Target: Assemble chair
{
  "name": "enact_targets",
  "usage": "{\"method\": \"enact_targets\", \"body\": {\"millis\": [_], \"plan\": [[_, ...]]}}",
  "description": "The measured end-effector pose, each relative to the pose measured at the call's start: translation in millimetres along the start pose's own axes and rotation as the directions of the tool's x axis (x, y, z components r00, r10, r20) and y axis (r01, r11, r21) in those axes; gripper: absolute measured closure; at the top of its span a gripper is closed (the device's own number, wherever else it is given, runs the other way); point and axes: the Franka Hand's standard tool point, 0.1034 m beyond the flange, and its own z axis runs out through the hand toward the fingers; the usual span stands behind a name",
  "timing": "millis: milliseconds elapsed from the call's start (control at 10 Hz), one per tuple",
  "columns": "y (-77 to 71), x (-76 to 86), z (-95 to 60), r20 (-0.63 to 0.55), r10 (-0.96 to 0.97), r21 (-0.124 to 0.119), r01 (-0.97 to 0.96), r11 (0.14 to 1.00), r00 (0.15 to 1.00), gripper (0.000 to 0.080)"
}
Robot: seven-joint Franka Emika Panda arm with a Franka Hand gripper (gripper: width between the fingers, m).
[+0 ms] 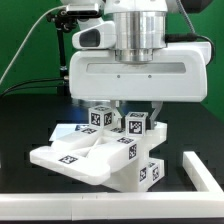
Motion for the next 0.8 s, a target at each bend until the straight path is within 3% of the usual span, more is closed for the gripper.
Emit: {"method": "enact_targets", "body": {"millis": [300, 800], "plan": [[-1.1, -0.2, -0.1, 0.0, 0.253, 0.004, -0.253, 0.967, 0.967, 0.0533], [-3.6, -0.9, -0.2, 0.008, 0.63, 0.012, -0.63, 0.777, 0.777, 0.0531]]}}
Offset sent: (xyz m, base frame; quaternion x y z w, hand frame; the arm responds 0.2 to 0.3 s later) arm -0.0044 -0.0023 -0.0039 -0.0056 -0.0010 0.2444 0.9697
